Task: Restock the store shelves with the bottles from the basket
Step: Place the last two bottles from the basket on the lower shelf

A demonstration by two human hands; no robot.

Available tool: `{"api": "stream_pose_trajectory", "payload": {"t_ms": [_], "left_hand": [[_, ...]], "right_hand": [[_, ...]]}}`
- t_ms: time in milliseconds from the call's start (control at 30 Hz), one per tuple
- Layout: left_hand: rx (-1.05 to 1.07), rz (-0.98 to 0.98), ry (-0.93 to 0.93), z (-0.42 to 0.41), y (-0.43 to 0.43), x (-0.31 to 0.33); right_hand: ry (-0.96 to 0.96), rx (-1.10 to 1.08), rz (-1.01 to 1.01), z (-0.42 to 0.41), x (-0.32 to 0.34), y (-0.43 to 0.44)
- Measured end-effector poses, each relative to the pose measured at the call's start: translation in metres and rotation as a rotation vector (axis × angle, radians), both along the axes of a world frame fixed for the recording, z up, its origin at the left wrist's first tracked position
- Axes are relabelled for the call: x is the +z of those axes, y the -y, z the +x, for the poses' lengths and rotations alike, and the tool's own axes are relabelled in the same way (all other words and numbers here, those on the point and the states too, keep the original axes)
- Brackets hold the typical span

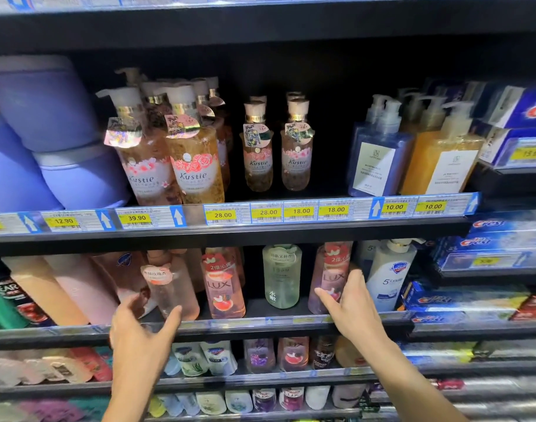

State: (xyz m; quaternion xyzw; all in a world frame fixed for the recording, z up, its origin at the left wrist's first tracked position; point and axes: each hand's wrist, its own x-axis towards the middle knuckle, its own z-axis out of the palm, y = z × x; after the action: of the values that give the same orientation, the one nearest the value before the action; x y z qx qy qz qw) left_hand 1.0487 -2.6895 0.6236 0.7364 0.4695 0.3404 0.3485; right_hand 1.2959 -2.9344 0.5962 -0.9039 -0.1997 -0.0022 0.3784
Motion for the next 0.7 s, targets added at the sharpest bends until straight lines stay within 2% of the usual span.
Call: {"api": "stream_pose_trajectory", "payload": {"t_ms": [100,167,267,367,500,700], "left_hand": [[-0.172,-0.050,0.171,0.008,0.065,0.010],[-0.331,-0.064,0.170,0.031,0.096,0.009],[-0.446,-0.022,0.122,0.076,0.122,0.005],[-0.425,-0.005,0.088,0.118,0.133,-0.002],[-0.287,-0.002,-0.044,0.159,0.129,-0.010],[-0.226,-0.038,-0.153,0.178,0.118,-0.011]], "right_hand": [[0.035,0.035,0.011,-0.002,-0.002,0.004],[0.036,0.046,0.018,-0.002,-0.002,0.005],[0.043,0.053,0.029,-0.003,-0.002,0.005],[0.036,0.057,0.031,-0.005,-0.001,0.006],[0.045,0.048,0.028,-0.005,-0.002,0.005],[0.025,0.046,0.041,-0.005,-0.003,0.005]]}}
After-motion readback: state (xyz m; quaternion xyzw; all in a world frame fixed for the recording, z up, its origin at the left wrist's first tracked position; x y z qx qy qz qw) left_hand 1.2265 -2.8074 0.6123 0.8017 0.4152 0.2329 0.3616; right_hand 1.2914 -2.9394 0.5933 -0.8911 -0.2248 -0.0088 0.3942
